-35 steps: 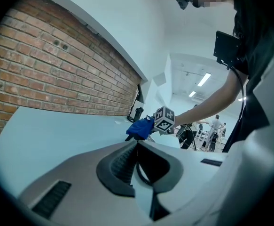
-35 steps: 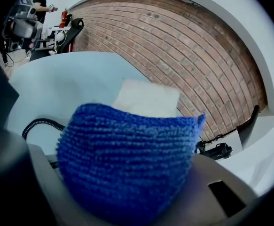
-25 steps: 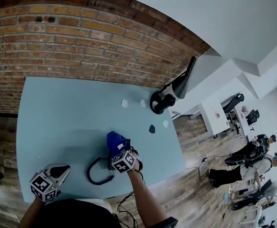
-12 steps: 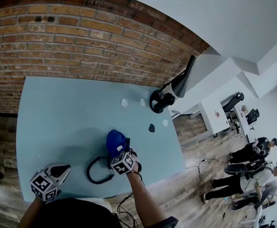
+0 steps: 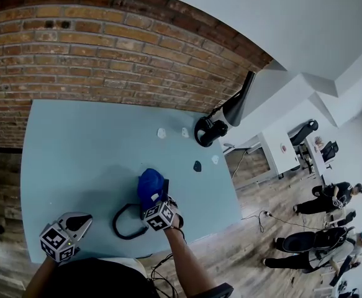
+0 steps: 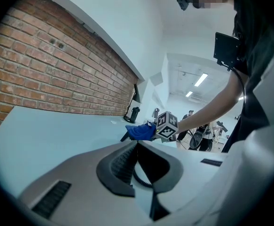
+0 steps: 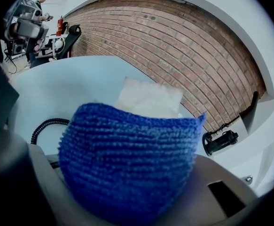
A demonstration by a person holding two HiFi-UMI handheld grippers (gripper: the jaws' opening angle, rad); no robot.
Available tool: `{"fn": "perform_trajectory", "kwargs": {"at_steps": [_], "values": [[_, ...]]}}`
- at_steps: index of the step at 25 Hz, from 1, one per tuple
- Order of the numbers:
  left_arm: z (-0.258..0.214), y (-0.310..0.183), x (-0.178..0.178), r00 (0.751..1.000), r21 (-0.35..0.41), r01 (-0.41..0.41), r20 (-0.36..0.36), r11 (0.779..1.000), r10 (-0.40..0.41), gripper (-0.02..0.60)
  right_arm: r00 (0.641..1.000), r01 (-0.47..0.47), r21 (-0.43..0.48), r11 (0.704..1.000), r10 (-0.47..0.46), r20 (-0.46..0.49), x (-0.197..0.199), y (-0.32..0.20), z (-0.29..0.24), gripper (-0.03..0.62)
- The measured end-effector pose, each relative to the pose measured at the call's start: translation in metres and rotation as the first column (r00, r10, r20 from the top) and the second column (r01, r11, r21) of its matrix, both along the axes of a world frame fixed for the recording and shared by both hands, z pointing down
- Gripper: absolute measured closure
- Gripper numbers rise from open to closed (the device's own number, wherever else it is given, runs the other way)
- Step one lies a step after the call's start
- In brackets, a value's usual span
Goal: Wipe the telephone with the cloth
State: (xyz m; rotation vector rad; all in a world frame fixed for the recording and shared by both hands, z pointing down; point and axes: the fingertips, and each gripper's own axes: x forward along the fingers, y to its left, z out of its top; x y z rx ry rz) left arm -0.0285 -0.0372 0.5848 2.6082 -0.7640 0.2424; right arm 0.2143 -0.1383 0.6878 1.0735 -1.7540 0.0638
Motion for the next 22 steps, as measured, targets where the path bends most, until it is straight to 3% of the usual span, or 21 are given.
{"fn": "perform_trajectory", "kwargs": {"at_steps": [22], "values": [[0.002,0.006,0.004,1.0,0.0,-0.029,0.0,1.0,0.029,0.555,0.999,-0.004,-0.047,0.999,0.006,0.048,-0.008,0.043,0.021,0.503]]}}
